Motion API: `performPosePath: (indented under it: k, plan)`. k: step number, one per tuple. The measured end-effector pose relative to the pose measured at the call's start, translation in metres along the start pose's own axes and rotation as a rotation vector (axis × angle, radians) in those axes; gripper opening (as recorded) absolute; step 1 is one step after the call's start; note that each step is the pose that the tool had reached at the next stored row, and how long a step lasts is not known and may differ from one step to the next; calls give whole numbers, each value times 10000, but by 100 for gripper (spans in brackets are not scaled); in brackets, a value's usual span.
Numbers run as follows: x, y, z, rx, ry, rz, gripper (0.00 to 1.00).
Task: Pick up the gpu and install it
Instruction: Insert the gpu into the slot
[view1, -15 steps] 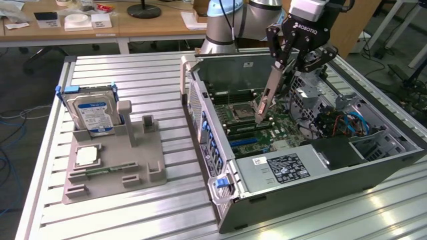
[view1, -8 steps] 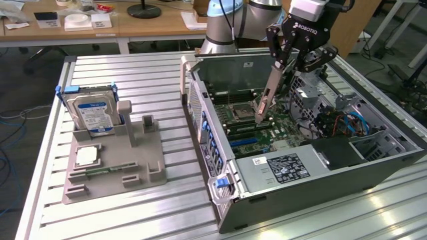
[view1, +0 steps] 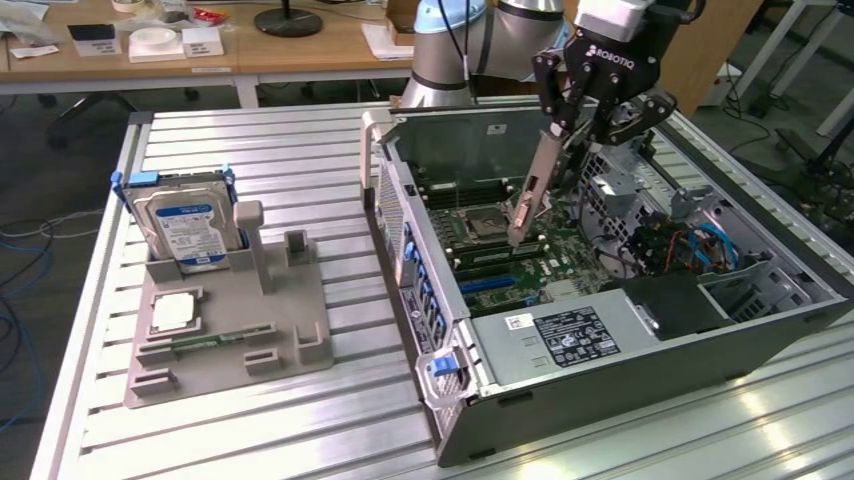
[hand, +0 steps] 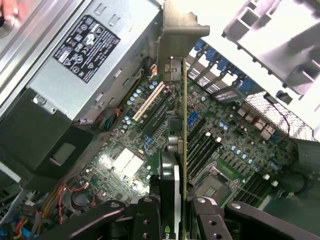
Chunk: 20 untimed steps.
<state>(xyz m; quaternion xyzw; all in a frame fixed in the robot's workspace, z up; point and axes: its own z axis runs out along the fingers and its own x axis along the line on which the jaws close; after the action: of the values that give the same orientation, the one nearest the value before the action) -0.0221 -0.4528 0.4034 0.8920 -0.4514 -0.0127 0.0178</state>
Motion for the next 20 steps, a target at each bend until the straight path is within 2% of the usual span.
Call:
performPosePath:
  k: [13,20]
  plan:
    - [0,-2,47,16,-94,2353,28]
    - [0,-5,74,43,-126,3370,28]
